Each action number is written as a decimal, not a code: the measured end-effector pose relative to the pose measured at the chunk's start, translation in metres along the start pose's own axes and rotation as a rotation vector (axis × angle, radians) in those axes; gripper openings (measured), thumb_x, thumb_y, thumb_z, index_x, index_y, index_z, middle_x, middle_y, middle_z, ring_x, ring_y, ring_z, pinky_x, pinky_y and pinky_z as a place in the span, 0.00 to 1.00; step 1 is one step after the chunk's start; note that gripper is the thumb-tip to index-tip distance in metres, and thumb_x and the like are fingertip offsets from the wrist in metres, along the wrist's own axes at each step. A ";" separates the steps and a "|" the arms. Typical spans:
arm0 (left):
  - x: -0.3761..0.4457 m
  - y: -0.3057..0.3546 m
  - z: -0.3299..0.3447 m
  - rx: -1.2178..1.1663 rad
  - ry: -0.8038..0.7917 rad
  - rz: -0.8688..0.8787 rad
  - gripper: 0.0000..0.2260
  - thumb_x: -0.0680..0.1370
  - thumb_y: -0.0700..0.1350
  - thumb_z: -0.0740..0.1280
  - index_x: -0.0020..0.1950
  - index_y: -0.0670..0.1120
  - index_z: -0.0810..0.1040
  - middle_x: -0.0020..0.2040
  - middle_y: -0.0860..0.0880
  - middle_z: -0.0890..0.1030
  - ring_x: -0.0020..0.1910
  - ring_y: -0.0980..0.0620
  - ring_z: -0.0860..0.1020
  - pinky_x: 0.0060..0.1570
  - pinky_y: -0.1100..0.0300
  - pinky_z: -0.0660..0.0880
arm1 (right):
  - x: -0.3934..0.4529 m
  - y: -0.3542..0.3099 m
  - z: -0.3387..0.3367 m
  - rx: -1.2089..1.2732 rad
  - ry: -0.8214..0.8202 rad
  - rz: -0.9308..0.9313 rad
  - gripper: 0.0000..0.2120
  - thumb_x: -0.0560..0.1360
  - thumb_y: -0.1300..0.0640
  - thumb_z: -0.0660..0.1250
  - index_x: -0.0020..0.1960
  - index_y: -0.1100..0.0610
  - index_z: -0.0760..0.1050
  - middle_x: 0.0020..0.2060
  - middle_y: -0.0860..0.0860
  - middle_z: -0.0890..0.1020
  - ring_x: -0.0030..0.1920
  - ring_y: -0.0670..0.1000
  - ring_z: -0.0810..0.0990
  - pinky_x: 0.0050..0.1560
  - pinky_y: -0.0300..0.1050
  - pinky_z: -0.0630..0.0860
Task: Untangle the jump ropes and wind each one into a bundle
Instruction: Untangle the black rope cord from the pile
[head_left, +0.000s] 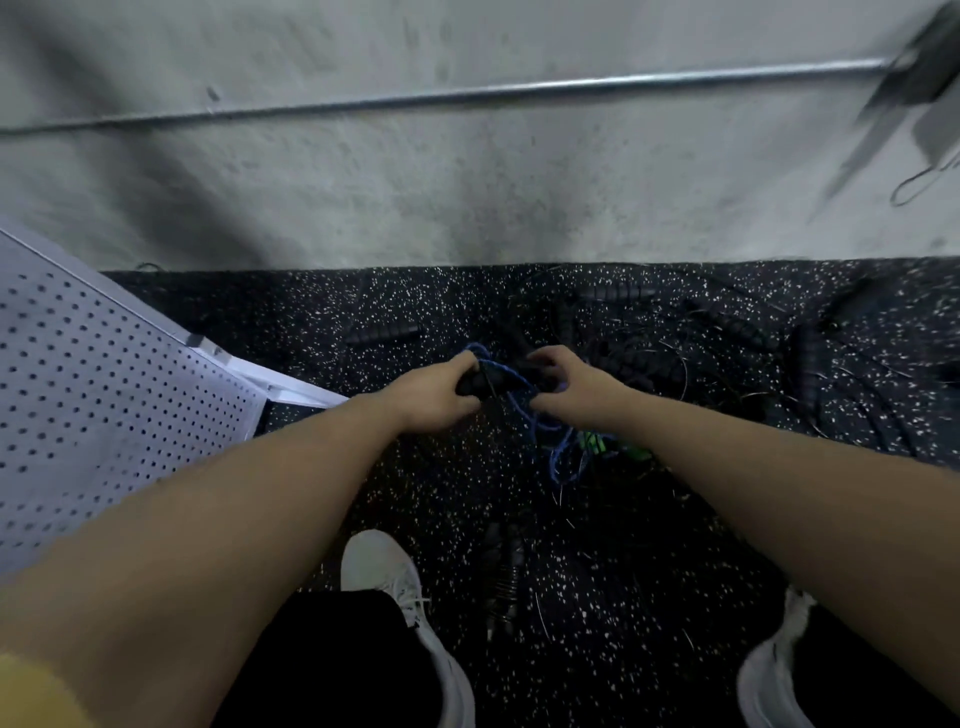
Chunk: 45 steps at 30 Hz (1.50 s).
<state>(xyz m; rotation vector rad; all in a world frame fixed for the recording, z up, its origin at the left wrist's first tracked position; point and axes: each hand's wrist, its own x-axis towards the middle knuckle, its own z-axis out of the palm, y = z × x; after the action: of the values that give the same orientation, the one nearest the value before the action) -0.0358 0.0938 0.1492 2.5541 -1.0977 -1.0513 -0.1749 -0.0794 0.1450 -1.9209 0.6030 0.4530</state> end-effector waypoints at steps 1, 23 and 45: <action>-0.008 0.004 -0.008 -0.018 0.018 0.011 0.12 0.82 0.48 0.66 0.63 0.52 0.68 0.47 0.47 0.79 0.41 0.49 0.78 0.37 0.54 0.70 | -0.008 -0.005 -0.001 -0.014 0.011 -0.025 0.30 0.79 0.55 0.67 0.76 0.45 0.58 0.59 0.52 0.74 0.42 0.49 0.79 0.35 0.38 0.72; -0.093 0.117 -0.100 -0.106 0.117 0.179 0.16 0.82 0.44 0.66 0.67 0.53 0.67 0.59 0.49 0.78 0.56 0.48 0.75 0.54 0.56 0.68 | -0.133 -0.086 -0.077 -0.444 0.420 -0.540 0.22 0.82 0.64 0.57 0.74 0.49 0.65 0.67 0.55 0.72 0.61 0.56 0.77 0.63 0.48 0.73; -0.040 0.158 -0.100 -0.648 0.221 0.147 0.15 0.84 0.40 0.62 0.67 0.56 0.75 0.63 0.54 0.80 0.59 0.50 0.80 0.55 0.49 0.81 | -0.119 -0.096 -0.139 0.231 0.533 -0.385 0.12 0.78 0.48 0.70 0.58 0.52 0.74 0.52 0.53 0.82 0.55 0.56 0.82 0.55 0.56 0.82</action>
<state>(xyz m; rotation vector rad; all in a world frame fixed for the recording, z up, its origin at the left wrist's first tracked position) -0.0784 -0.0034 0.3088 1.9812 -0.7185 -0.8762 -0.2073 -0.1483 0.3366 -1.8734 0.5702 -0.3724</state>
